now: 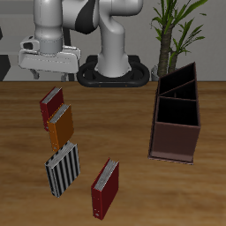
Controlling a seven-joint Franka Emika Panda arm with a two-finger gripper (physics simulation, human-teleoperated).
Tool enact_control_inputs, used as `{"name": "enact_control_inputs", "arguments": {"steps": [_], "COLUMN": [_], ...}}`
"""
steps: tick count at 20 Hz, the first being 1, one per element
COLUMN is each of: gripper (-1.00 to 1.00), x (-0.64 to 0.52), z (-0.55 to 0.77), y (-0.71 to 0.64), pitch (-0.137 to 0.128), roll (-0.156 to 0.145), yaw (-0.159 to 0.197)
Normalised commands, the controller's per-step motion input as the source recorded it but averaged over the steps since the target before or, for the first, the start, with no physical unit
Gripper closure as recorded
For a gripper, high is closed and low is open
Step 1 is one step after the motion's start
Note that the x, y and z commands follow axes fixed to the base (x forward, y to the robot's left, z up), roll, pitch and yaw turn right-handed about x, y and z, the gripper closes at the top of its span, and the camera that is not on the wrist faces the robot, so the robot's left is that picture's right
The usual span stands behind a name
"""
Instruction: Place the right red book into the left desk caddy's front compartment and place the orange book into the left desk caddy's left compartment and place the striped book into the left desk caddy's left compartment
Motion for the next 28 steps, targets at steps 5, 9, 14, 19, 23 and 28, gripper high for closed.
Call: {"name": "enact_control_inputs", "arguments": {"steps": [5,9,14,19,23,28], "gripper": [-1.0,-1.0,-1.0,-1.0,-1.0,-1.0], "x": [0.04,0.01,0.0,0.03,0.0,0.04], "z": [-0.26,-0.14,-0.18,-0.2,-0.18,-0.15], "y": [-0.12,-0.01,-0.06,-0.07,-0.06,0.03], "pitch": [0.015,-0.007,-0.01,0.013,0.013,0.01], "roll": [-0.012,0.012,-0.002,0.0,-0.012,0.011], "yaw": [-0.024,-0.005,-0.014,0.0,-0.017,0.011]}}
